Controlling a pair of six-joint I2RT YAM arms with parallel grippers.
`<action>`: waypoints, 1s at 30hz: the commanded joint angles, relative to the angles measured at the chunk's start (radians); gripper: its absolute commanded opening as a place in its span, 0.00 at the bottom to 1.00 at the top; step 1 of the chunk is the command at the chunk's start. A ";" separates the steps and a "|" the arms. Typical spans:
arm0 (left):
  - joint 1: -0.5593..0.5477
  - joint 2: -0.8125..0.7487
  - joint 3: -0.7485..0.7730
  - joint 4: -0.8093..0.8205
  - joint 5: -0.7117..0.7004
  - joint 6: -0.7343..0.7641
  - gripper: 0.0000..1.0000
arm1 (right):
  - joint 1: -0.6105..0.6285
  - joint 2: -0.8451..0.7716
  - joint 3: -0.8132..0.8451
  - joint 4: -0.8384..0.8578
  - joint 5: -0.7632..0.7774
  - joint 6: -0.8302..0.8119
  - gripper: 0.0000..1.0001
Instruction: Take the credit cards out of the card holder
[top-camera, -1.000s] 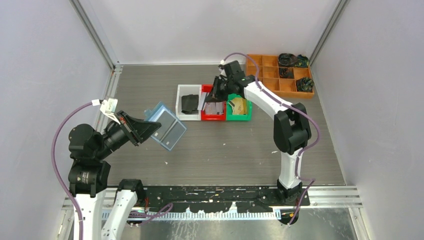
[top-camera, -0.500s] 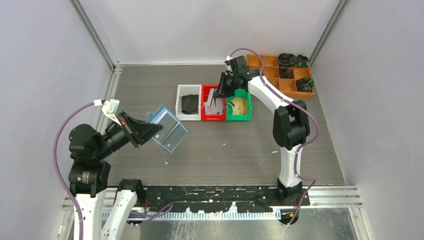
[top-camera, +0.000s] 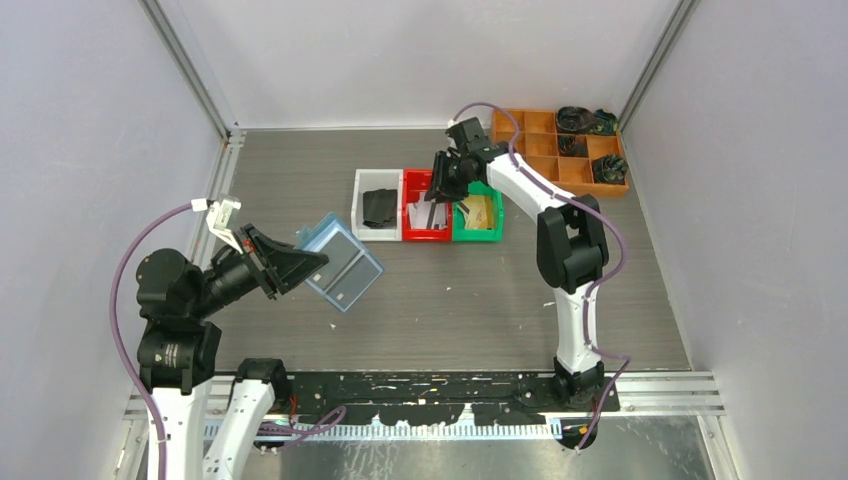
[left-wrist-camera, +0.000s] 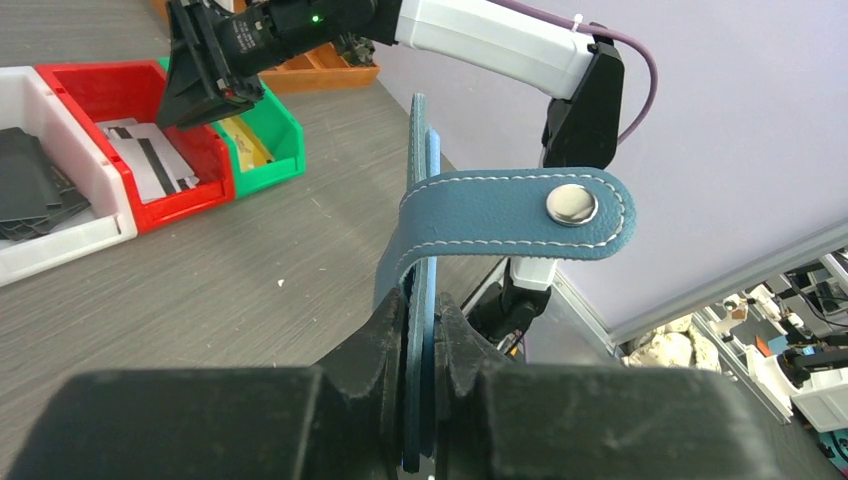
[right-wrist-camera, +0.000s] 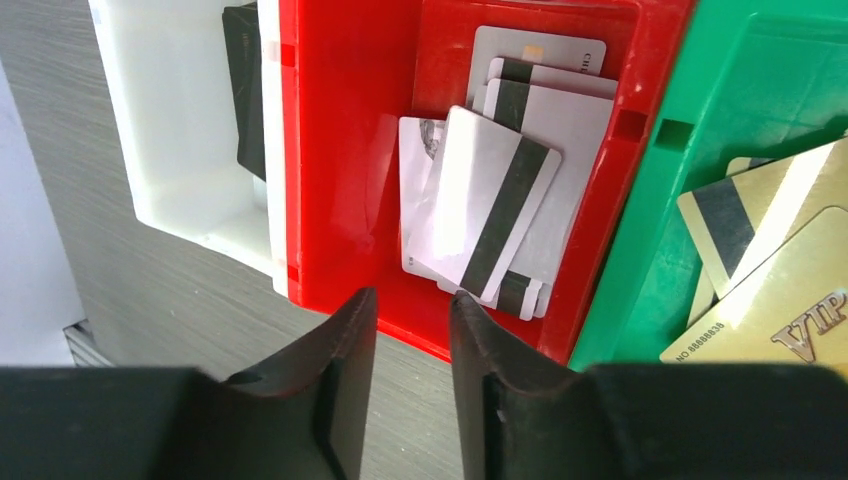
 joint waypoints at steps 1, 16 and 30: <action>0.003 -0.003 0.028 0.086 0.032 -0.026 0.00 | 0.024 -0.135 0.006 0.025 0.080 -0.026 0.41; 0.003 -0.001 0.023 0.171 0.082 -0.153 0.00 | 0.129 -0.812 -0.582 0.810 -0.302 0.364 0.95; 0.004 0.029 0.024 0.266 0.111 -0.284 0.00 | 0.529 -0.978 -0.918 1.286 -0.271 0.571 0.92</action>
